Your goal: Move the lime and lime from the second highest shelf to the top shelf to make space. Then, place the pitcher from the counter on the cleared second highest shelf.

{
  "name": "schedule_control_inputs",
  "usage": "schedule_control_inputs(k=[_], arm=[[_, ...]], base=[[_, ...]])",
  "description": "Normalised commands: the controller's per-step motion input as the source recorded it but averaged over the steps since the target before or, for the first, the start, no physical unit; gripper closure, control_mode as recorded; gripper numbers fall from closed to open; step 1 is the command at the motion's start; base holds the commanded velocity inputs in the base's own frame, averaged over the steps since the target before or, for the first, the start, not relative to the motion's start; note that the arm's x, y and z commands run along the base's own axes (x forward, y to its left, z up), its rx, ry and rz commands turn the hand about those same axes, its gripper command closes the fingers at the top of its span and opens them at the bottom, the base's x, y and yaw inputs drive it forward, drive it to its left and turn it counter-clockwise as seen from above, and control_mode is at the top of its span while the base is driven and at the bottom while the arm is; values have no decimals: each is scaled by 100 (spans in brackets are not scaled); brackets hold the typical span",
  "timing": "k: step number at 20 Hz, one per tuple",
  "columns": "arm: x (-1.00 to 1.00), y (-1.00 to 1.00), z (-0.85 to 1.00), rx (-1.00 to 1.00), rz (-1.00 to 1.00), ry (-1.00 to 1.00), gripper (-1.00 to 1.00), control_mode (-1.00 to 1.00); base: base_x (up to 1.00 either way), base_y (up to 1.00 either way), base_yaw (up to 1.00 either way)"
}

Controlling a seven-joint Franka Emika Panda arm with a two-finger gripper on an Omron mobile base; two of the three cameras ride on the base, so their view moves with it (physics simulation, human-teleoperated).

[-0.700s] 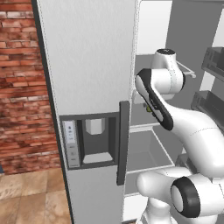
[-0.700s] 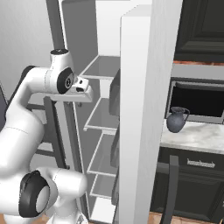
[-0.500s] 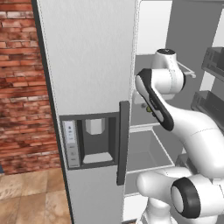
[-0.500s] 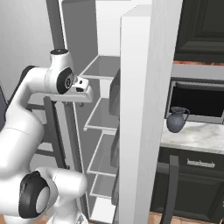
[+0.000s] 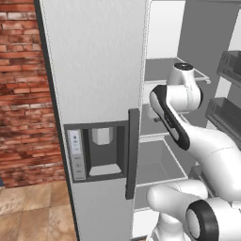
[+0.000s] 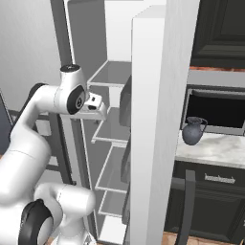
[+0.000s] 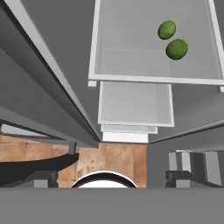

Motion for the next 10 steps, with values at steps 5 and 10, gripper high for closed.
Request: schedule_control_inputs(k=[5,10], arm=[[16,-25,-32,0,-1,0,-100,-100],[24,-31,-32,-1,-3,0,-100,-100]], base=[[0,0,0],[0,0,0]])
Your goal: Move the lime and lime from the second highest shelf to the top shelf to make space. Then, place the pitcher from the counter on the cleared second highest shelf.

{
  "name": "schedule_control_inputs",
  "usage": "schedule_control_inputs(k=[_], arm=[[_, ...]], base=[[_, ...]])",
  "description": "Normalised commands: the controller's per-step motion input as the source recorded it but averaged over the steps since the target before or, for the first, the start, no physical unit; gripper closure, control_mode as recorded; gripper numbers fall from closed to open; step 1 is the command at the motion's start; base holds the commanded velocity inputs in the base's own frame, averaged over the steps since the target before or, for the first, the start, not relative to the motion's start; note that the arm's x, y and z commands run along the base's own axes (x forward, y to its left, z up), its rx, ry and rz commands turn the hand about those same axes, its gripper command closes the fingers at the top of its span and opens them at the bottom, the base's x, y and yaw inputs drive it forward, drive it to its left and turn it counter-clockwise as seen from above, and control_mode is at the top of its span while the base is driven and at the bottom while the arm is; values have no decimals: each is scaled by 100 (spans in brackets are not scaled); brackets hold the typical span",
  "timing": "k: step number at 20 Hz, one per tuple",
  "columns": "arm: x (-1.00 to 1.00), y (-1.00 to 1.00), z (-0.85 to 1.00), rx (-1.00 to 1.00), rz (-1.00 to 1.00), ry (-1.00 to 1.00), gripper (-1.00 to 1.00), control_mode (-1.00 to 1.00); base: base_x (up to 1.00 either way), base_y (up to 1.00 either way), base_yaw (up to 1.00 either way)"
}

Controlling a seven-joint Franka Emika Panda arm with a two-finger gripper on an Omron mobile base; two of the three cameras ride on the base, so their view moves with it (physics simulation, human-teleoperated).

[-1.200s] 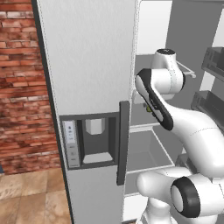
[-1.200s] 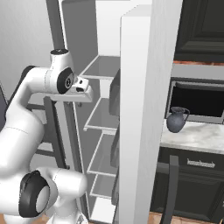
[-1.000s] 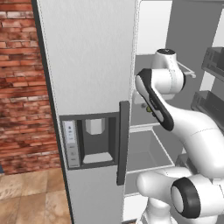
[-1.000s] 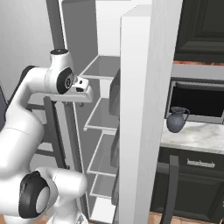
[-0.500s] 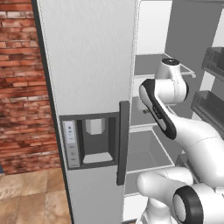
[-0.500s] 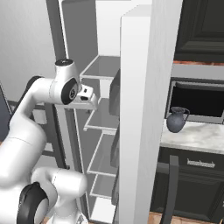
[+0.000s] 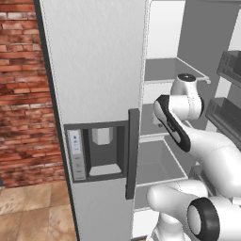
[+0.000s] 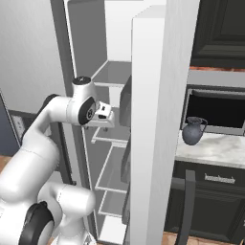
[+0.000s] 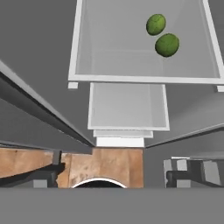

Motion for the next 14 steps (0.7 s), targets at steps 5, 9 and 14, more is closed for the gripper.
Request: schedule_control_inputs(k=[5,9,14], arm=[[32,-33,-32,-1,-5,0,-100,-100],[31,-27,-33,0,-5,0,-100,-100],[14,-22,-33,-1,-5,-7,-100,-100]], base=[[0,0,0],[0,0,0],[0,0,0]])
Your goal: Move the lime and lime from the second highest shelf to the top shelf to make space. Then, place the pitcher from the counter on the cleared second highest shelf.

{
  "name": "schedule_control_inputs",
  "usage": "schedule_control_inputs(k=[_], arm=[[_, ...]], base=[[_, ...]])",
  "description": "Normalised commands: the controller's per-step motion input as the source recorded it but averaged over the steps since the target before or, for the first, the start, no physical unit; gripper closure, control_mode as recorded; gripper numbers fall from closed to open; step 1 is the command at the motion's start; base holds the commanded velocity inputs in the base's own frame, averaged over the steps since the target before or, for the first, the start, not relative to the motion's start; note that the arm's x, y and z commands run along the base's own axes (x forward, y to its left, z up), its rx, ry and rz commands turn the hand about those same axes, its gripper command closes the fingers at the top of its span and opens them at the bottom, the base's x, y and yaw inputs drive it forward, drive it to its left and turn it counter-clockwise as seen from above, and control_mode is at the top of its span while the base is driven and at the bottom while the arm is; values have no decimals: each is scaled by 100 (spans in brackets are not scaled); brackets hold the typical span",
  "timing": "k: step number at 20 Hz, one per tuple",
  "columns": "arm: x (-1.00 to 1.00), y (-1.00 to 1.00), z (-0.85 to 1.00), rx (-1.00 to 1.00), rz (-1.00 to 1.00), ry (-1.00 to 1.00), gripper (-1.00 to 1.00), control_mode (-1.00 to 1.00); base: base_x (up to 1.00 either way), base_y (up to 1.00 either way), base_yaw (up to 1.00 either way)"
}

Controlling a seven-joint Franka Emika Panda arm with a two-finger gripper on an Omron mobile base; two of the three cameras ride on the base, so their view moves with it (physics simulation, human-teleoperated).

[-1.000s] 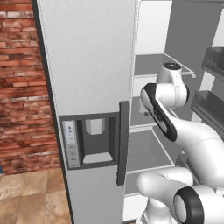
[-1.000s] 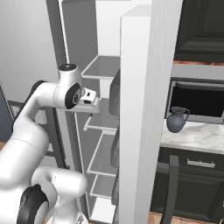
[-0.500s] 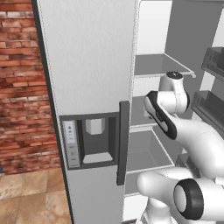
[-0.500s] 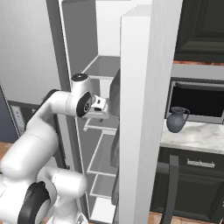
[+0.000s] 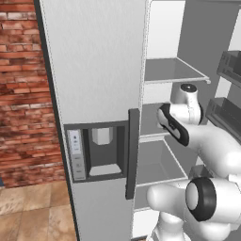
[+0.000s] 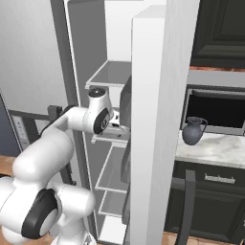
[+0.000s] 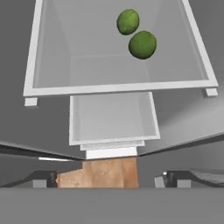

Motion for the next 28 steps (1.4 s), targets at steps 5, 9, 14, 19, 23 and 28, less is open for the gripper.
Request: schedule_control_inputs(k=[5,9,14,19,23,28], arm=[[14,-14,-24,-3,-4,-13,-100,-100],[18,-1,-12,-1,0,-18,-100,-100],[30,-13,-12,0,0,-13,-100,-100],[37,-22,-21,0,0,-2,-100,-100],[48,-15,-20,0,0,0,-100,-100],[50,-17,-18,0,0,0,-100,-100]], base=[[0,0,0],[0,0,0],[0,0,0],[0,0,0],[0,0,0],[0,0,0]])
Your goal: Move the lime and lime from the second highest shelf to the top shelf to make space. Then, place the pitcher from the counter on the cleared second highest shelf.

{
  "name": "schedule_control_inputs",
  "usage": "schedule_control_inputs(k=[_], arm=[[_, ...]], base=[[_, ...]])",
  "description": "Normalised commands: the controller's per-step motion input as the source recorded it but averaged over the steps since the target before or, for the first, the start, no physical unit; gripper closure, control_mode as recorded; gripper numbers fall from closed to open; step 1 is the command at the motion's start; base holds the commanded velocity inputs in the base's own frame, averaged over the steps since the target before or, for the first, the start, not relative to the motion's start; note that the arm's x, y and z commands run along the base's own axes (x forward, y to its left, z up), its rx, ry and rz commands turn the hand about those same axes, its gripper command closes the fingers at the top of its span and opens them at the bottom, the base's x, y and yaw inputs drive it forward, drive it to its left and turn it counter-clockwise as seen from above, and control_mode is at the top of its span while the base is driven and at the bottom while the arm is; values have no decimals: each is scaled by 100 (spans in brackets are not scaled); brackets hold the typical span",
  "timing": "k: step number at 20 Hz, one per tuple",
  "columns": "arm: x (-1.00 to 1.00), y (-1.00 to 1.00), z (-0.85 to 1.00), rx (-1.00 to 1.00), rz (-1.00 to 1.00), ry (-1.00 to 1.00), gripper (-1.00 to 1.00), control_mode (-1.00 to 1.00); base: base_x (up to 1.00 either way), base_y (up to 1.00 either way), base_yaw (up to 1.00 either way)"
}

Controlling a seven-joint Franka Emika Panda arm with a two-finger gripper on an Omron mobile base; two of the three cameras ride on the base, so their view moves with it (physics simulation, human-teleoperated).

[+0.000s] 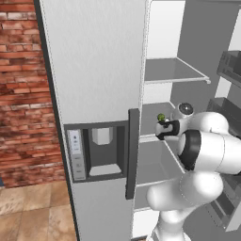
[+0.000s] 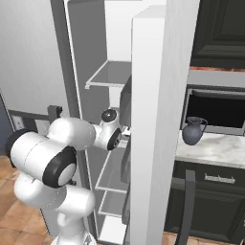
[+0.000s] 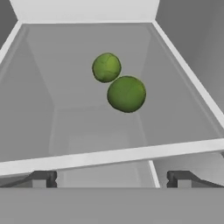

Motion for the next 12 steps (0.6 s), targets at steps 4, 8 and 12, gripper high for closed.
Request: schedule_control_inputs(k=[4,8,12], arm=[[46,-21,-15,0,0,0,-100,-100],[38,-22,-6,0,0,0,-100,-100],[34,-21,-1,0,0,0,-100,-100]], base=[[0,0,0],[0,0,0],[0,0,0]])
